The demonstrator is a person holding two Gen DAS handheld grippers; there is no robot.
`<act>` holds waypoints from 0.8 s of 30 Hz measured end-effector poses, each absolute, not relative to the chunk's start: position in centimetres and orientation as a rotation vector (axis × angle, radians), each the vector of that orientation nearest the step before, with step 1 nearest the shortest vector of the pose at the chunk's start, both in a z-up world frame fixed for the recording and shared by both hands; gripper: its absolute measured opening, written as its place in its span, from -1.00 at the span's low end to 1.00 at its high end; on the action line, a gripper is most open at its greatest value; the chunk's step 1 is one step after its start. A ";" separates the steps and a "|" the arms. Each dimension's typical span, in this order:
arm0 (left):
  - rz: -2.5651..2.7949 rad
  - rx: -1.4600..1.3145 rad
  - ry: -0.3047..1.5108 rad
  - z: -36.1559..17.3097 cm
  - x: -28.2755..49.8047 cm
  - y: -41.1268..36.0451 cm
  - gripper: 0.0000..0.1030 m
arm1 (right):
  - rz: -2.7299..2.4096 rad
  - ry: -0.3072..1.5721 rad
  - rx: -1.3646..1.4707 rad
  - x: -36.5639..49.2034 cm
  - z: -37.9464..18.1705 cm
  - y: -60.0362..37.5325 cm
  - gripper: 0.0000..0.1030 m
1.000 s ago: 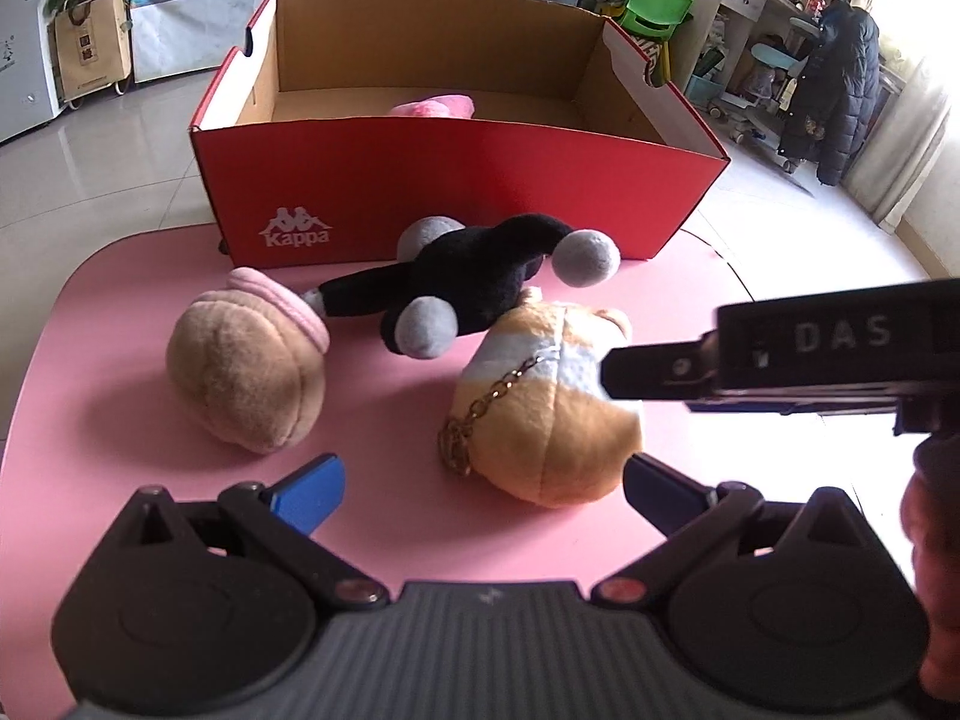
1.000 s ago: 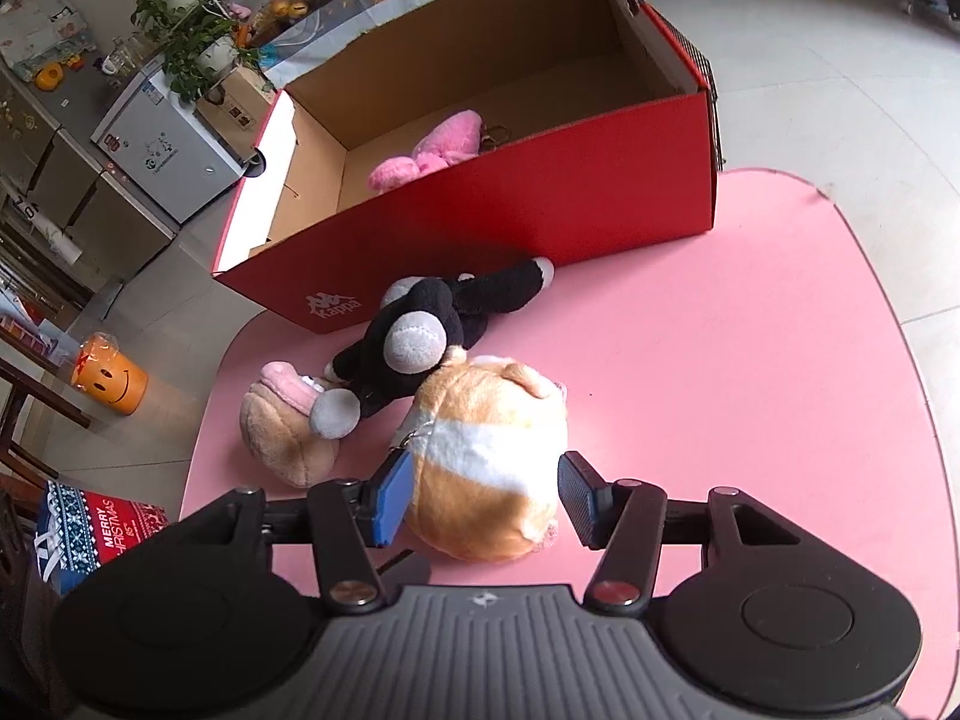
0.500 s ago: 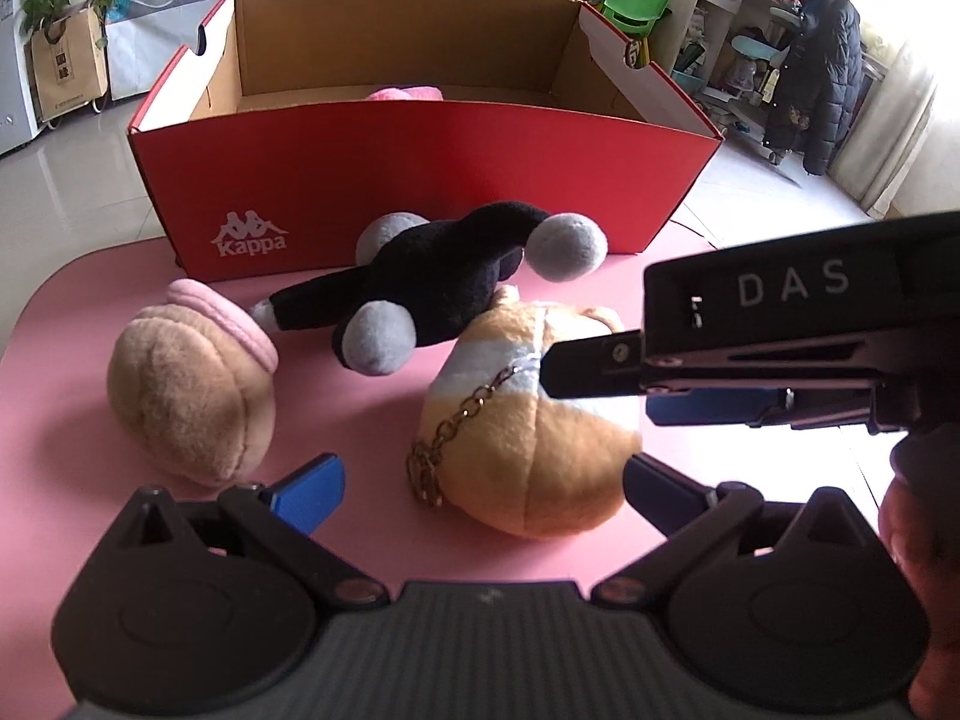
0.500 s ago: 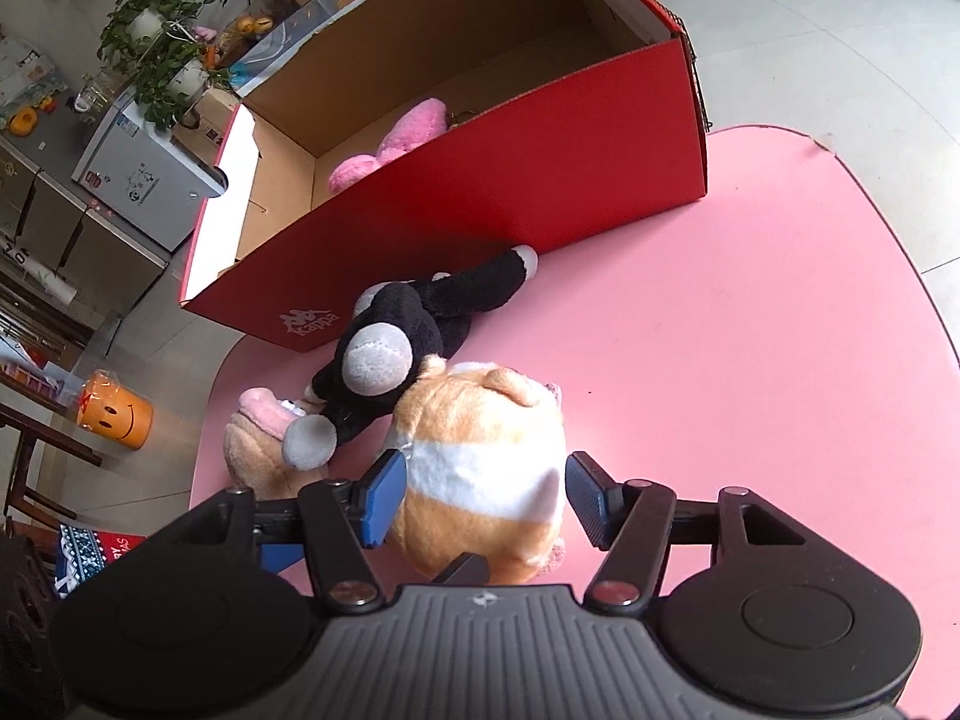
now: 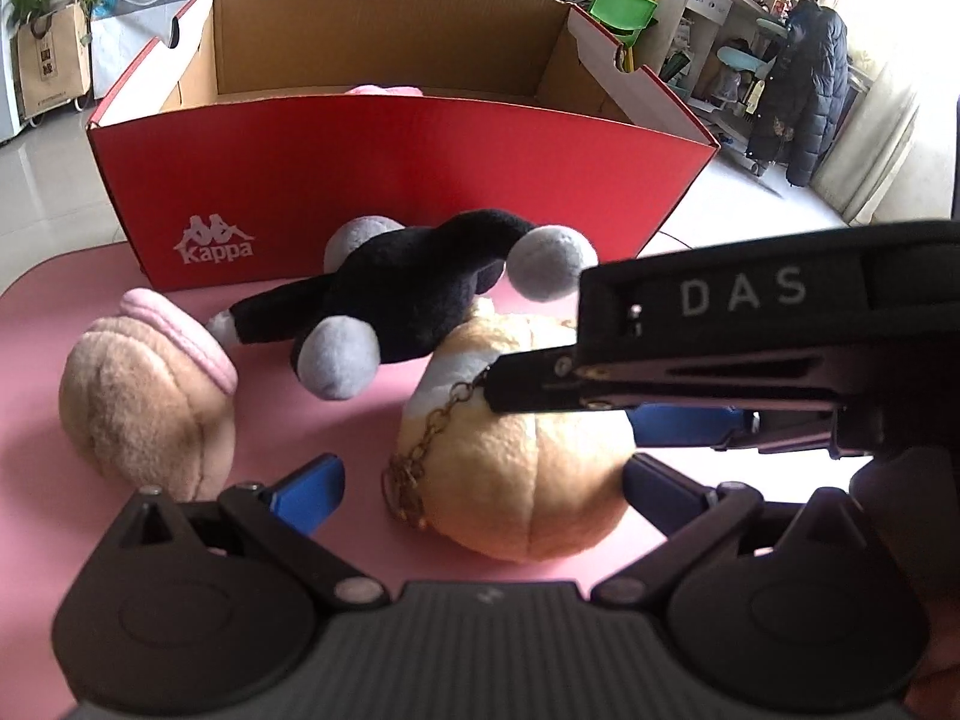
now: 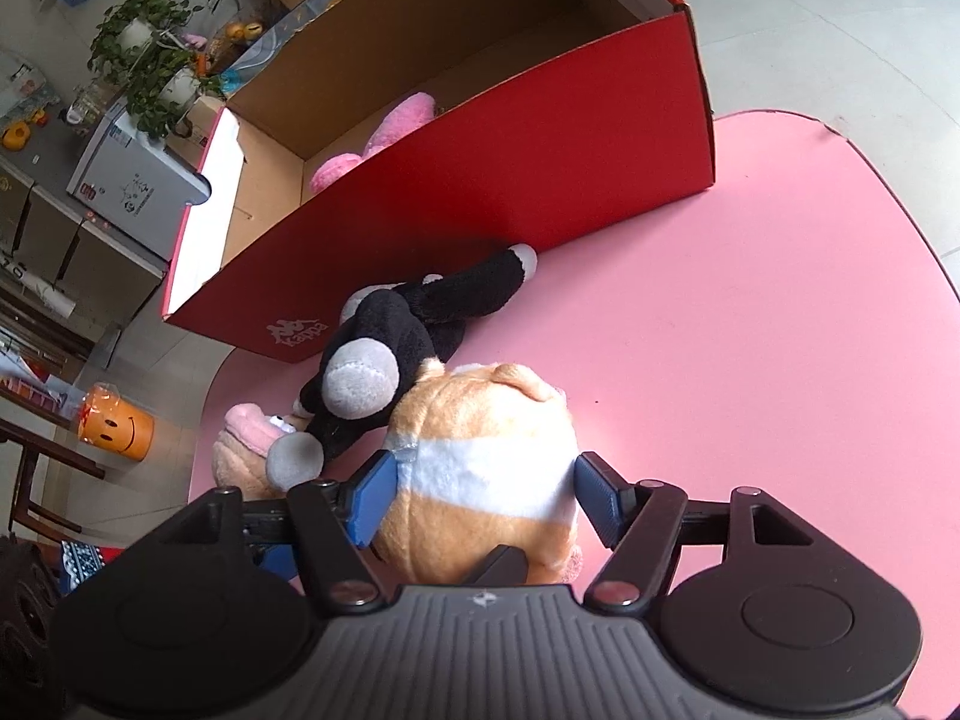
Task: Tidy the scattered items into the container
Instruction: 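Close the right gripper on the orange-and-white hamster plush while the left gripper grips it too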
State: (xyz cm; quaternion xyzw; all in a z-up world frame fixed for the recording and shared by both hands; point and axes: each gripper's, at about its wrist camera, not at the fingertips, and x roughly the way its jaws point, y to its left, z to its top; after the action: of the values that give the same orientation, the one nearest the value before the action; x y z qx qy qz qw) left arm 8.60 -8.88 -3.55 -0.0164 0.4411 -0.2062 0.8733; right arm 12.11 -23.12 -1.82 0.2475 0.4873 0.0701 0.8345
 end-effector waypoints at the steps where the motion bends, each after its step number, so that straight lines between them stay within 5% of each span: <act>1: -0.431 -0.036 0.922 -3.6 8.6 -8.9 0.99 | 0.148 1.035 0.525 12.2 -1.8 -23.1 0.29; 24: -0.446 -0.025 0.919 -3.7 8.8 -8.8 0.99 | 0.157 1.049 0.541 12.2 -2.3 -23.0 0.32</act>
State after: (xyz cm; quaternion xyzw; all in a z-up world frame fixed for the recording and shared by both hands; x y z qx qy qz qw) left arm 8.83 -8.77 -3.73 -0.0119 0.4396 -0.2134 0.8724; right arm 12.25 -23.05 -2.34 0.2550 0.4940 0.0739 0.8280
